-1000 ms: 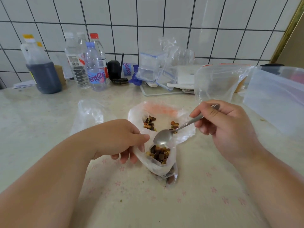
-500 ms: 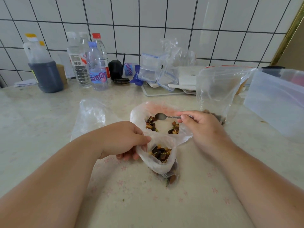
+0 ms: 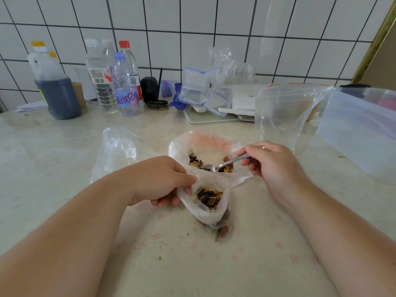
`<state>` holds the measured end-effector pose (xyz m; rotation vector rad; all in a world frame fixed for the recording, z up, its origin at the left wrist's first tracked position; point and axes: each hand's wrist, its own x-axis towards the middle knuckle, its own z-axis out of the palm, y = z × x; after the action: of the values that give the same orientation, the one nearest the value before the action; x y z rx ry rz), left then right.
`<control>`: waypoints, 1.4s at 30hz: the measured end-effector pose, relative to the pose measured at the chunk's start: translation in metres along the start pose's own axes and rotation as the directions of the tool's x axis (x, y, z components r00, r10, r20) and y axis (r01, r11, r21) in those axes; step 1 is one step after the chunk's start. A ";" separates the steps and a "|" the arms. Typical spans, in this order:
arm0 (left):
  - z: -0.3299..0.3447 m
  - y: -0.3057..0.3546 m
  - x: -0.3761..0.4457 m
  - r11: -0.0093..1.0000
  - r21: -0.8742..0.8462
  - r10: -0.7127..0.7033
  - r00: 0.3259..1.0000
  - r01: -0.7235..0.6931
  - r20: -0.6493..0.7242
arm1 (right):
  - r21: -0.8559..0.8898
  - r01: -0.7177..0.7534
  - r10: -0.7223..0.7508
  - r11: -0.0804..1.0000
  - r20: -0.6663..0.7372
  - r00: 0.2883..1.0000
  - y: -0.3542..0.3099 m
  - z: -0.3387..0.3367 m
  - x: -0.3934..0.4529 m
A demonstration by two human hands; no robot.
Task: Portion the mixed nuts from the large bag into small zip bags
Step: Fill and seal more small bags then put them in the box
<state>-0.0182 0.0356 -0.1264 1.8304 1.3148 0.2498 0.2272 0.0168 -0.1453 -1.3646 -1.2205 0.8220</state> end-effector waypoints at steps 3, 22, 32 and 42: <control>0.000 0.000 0.000 1.000 0.019 -0.004 1.000 0.004 -0.004 | 0.041 -0.078 0.075 0.996 0.055 0.996 -0.002 0.005 -0.002; -0.001 0.002 -0.001 0.999 0.023 -0.023 1.000 0.023 -0.009 | 0.429 -0.288 0.293 0.856 0.057 0.955 -0.012 -0.011 0.000; 0.000 0.003 0.000 0.999 -0.013 -0.041 0.999 0.041 -0.003 | 0.291 -0.012 -0.056 0.957 0.224 0.973 -0.020 -0.013 -0.018; 0.000 0.000 0.001 0.999 -0.013 -0.031 0.999 0.031 0.014 | 0.071 0.345 -0.336 0.936 0.475 0.814 -0.018 -0.019 -0.026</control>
<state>-0.0178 0.0367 -0.1263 1.7969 1.3277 0.2280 0.2350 -0.0155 -0.1282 -0.9278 -1.8047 0.9188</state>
